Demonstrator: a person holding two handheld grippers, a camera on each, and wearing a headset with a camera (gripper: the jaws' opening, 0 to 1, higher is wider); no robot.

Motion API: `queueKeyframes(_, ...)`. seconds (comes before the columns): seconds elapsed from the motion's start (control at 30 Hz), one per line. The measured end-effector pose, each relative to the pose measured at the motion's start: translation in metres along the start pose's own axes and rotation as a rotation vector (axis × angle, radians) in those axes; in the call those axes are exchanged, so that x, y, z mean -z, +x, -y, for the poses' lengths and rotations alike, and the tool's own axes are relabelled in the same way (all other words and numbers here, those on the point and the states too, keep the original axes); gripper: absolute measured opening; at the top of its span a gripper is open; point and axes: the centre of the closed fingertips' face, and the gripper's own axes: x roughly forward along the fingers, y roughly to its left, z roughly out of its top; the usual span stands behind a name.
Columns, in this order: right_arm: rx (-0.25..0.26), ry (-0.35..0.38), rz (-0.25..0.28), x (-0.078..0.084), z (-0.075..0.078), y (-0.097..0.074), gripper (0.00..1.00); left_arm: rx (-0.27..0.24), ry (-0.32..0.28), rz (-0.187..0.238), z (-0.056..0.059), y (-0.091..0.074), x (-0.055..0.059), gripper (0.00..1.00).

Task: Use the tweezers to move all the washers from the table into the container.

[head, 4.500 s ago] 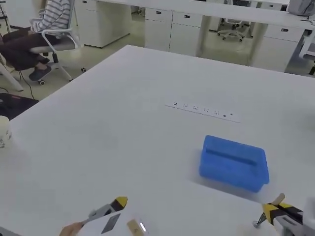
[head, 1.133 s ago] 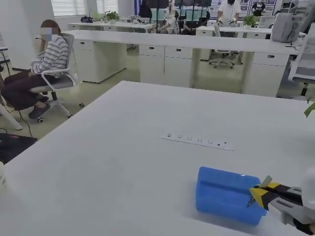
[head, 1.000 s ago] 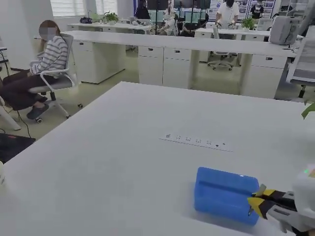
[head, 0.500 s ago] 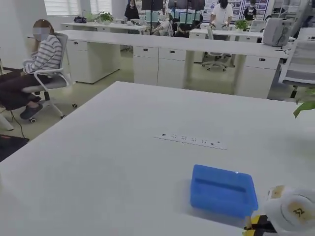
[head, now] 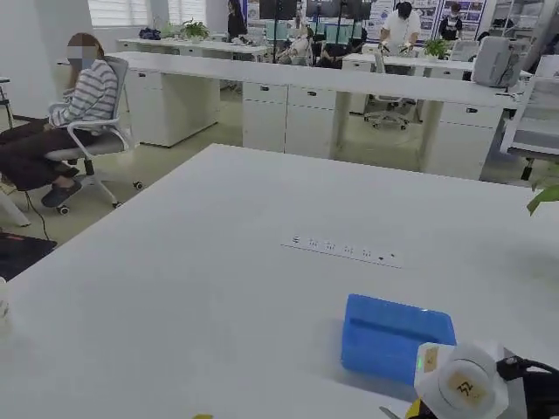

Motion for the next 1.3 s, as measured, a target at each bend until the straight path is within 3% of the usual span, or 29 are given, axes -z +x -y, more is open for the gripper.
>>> queueKeyframes(0.13, -0.035, -0.067, -0.027, 0.000, -0.004, 0.009, 0.02, -0.001, -0.001, -0.003, 0.000, 0.000, 0.001, 0.90)
queueKeyframes(0.23, -0.061, -0.154, -0.084, 0.006, -0.007, 0.016, 0.02, -0.004, -0.002, 0.000, -0.001, 0.000, 0.000, 0.90)
queueKeyframes(0.43, -0.116, -0.185, -0.111, 0.007, -0.013, 0.027, 0.02, -0.011, -0.003, -0.008, -0.003, 0.000, 0.002, 0.90)
queueKeyframes(0.5, -0.099, -0.186, -0.102, 0.004, -0.010, 0.025, 0.02, -0.017, -0.010, -0.003, -0.004, -0.001, 0.001, 0.90)
queueKeyframes(0.77, -0.134, -0.133, -0.111, 0.004, -0.010, 0.026, 0.03, -0.016, -0.008, 0.000, -0.004, -0.001, 0.000, 0.92)
queueKeyframes(1.1, -0.150, -0.212, -0.142, 0.005, -0.012, 0.027, 0.04, -0.011, -0.008, 0.001, -0.003, -0.001, 0.000, 0.92)
queueKeyframes(1.3, -0.156, -0.209, -0.154, 0.006, -0.010, 0.027, 0.04, -0.010, -0.005, -0.001, -0.003, -0.001, 0.000, 0.92)
